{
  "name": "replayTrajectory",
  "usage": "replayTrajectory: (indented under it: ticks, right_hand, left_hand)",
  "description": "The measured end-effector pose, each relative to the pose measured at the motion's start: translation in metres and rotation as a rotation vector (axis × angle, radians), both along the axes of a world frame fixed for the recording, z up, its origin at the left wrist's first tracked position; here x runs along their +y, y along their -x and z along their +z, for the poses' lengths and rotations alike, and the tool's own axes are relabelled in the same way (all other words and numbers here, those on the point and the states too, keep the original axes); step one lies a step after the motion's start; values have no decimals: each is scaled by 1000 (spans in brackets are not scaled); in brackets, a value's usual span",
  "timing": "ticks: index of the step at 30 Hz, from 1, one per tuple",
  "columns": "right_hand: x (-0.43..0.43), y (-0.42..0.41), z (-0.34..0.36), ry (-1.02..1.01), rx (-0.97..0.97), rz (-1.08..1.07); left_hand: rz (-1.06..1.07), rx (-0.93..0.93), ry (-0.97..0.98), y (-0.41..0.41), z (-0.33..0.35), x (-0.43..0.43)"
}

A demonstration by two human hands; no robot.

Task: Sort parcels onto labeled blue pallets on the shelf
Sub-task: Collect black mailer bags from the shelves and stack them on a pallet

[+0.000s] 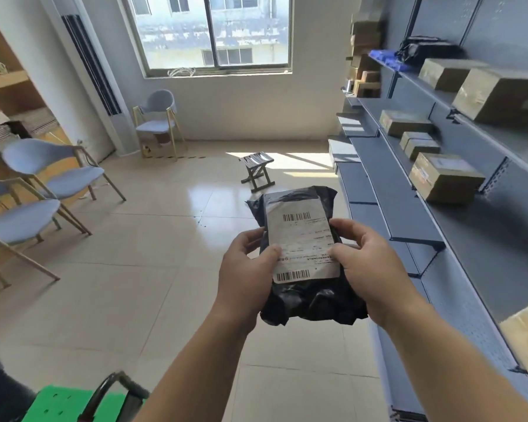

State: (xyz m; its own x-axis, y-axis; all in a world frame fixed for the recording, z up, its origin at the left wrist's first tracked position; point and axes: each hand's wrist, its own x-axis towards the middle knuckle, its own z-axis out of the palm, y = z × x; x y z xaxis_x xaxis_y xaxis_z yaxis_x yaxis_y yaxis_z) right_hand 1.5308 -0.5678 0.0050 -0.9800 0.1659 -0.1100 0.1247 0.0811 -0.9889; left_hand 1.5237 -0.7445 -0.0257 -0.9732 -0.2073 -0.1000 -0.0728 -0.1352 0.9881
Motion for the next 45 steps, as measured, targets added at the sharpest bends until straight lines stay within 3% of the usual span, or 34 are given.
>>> replayTrajectory:
  ticks: [7,15,25,34,45]
  right_hand:
    - [-11,141,10,16,15,-111]
    - [33,289,1,55,6,-219]
    - [101,521,8,57,35,-106]
    - [109,716,7,56,21,23]
    - [100,955,21,25,45,-81]
  left_hand:
    - [-105,0,28,160,15,-6]
    - [-210,-30,44,320,13,39]
    - [-93,1,39,529,27,105]
    - [34,15,26,704,25,110]
    - [-73,8,-44,965,28,102]
